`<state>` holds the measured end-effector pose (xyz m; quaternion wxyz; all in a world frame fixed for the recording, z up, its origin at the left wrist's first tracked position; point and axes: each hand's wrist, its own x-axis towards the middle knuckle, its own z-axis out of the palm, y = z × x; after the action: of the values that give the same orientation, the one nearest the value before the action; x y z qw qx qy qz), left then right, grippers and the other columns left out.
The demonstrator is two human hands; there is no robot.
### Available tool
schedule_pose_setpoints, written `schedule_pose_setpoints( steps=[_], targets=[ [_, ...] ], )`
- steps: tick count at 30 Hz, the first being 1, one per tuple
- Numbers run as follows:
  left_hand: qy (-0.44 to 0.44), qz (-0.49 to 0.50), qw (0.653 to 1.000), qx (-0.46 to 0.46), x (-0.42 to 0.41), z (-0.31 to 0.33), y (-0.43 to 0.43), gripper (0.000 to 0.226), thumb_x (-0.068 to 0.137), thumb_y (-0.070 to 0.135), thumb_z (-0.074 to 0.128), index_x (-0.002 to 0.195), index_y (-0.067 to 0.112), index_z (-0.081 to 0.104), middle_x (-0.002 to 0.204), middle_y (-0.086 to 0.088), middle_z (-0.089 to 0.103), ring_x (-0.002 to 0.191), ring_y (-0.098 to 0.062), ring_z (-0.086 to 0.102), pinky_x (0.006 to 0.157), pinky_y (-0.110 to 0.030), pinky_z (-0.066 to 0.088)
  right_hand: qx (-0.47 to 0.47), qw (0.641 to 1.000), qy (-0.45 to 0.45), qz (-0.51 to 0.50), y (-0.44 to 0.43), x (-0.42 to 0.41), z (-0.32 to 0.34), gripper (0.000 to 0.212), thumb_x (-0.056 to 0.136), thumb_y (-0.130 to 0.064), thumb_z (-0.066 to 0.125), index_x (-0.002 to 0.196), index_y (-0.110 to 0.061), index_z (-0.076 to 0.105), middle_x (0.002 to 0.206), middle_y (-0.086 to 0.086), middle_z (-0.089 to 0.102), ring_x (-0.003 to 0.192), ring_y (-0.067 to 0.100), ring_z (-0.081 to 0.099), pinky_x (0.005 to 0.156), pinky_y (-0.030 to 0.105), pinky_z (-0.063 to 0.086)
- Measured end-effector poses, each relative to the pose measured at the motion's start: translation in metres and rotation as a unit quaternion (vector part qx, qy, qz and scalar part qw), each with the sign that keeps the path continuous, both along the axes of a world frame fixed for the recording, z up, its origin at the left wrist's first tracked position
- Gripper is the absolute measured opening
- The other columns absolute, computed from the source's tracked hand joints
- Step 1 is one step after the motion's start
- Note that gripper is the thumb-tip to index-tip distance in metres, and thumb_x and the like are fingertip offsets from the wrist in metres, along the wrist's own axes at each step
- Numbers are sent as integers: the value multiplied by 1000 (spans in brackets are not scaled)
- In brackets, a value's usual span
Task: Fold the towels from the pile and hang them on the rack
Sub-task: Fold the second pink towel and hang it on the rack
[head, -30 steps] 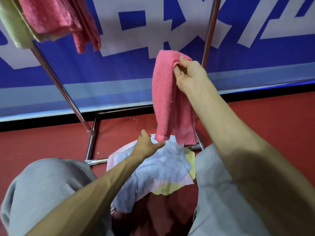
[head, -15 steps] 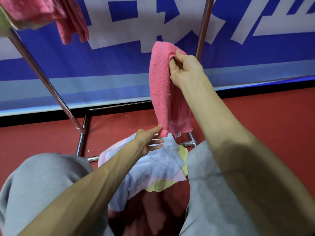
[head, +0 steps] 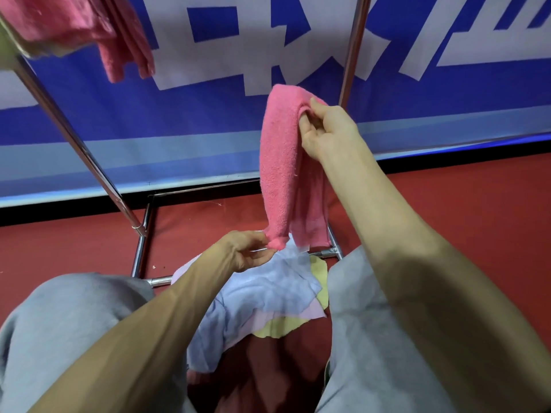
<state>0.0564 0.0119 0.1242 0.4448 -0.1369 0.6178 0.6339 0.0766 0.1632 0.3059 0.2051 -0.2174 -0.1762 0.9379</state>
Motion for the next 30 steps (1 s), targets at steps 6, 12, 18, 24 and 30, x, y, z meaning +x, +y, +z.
schedule_pose_setpoints(
  steps=[6, 12, 18, 24, 30],
  targets=[
    [-15, 90, 996, 0, -14, -2, -29, 26, 82, -25, 41, 75, -1, 50, 81, -18, 52, 55, -31, 65, 42, -36, 55, 10, 999, -26, -41, 26, -3, -13, 8, 91, 10, 52, 86, 4, 55, 68, 16, 60, 50, 23, 62, 36, 27, 52],
    [16, 211, 977, 27, -23, -11, -49, 40, 78, -29, 31, 87, -1, 58, 96, -21, 54, 81, -32, 54, 44, -32, 56, 24, 996, -67, -59, 30, -5, -22, 9, 90, 9, 53, 92, 1, 57, 77, 14, 58, 58, 23, 61, 37, 26, 52],
    [100, 263, 959, 36, -26, -7, -52, 56, 72, -32, 36, 102, 3, 66, 78, -14, 65, 59, -23, 59, 52, -27, 53, 15, 996, -61, -61, 34, -6, -19, 8, 90, 7, 55, 84, 2, 56, 76, 13, 59, 65, 22, 58, 38, 26, 52],
    [144, 198, 961, -129, -15, 7, -44, 21, 80, -12, 42, 67, 4, 45, 66, -7, 38, 59, -21, 34, 60, -32, 31, 49, 997, -57, 30, 17, -13, -22, 14, 90, 9, 53, 101, 4, 60, 90, 19, 64, 56, 25, 66, 40, 28, 53],
    [296, 113, 948, -10, -19, 62, -28, 32, 86, -5, 55, 112, 12, 60, 90, -4, 61, 76, -14, 56, 65, -20, 40, 106, 986, -61, 111, 0, -12, -18, 28, 89, 9, 55, 116, 8, 56, 91, 22, 64, 76, 29, 66, 54, 35, 60]
  ],
)
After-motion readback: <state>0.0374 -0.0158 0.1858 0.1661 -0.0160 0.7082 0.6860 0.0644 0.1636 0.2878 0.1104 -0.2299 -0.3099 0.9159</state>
